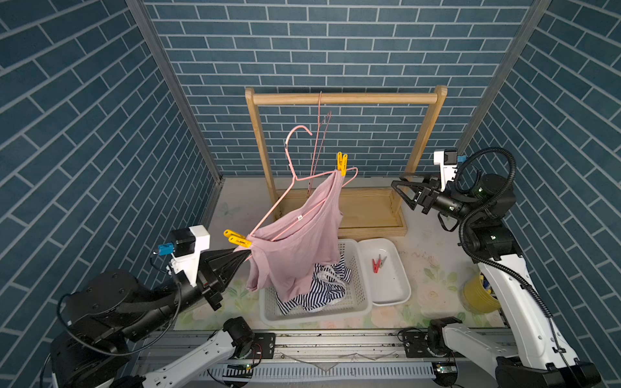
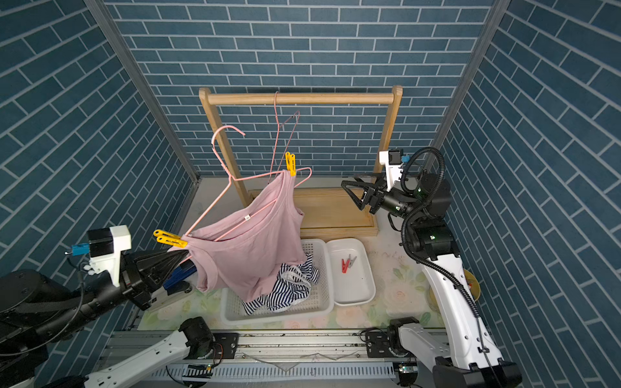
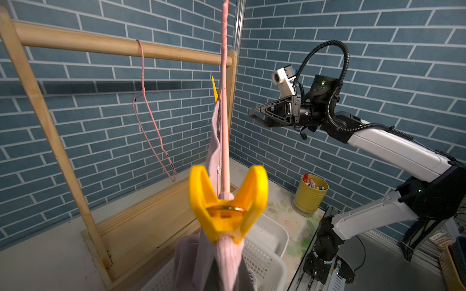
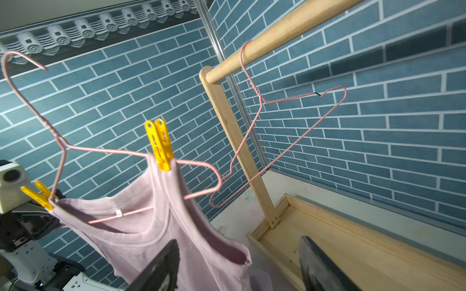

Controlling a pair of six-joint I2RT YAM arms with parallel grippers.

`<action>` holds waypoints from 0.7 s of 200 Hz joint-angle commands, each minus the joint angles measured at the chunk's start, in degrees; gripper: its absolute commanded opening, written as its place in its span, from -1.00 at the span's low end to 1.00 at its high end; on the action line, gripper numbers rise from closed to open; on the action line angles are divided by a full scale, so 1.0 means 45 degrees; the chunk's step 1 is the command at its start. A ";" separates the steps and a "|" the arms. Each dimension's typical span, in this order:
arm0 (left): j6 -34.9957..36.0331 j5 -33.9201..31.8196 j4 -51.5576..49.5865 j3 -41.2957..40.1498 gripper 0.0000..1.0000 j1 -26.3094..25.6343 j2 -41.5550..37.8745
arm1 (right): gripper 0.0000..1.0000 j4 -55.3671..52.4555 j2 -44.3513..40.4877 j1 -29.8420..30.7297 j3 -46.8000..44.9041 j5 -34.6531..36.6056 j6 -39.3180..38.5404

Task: Remove the clothespins securing tank tops to the hanger
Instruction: Remove the clothespin from the hanger.

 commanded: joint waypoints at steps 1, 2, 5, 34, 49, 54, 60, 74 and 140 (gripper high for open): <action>0.0128 0.0369 0.0615 -0.0319 -1.00 0.0019 -0.0284 | 0.52 0.0205 0.0134 0.0109 0.0502 -0.0967 -0.0560; 0.0120 0.0387 0.0621 -0.0328 -1.00 0.0010 -0.0273 | 0.52 0.0218 0.0160 0.0114 0.0510 -0.0983 -0.0565; 0.0142 0.0420 0.0641 -0.0401 -1.00 0.0019 -0.0249 | 0.53 0.0231 0.0192 0.0129 0.0543 -0.1044 -0.0569; 0.0257 0.0821 0.0859 -0.1016 -1.00 0.0020 -0.0043 | 0.68 0.0276 0.0680 0.0391 0.0880 -0.1976 -0.0665; 0.0277 0.1073 0.1148 -0.1454 -1.00 0.0020 -0.0006 | 0.78 0.0186 0.1113 0.0542 0.1178 -0.2523 -0.0667; 0.0281 0.1204 0.1254 -0.1614 -1.00 0.0019 0.0022 | 0.78 0.0092 0.1294 0.0595 0.1294 -0.2744 -0.0700; 0.0277 0.1297 0.1355 -0.1765 -1.00 0.0015 0.0060 | 0.80 0.0041 0.1521 0.0655 0.1420 -0.3040 -0.0739; 0.0358 0.1352 0.1482 -0.1991 -1.00 0.0019 0.0128 | 0.80 -0.0182 0.1920 0.0705 0.1671 -0.3563 -0.0994; 0.0888 0.1424 0.1910 -0.2357 -1.00 0.0016 0.0209 | 0.73 -0.3786 0.3268 0.0664 0.2720 -0.5285 -0.4686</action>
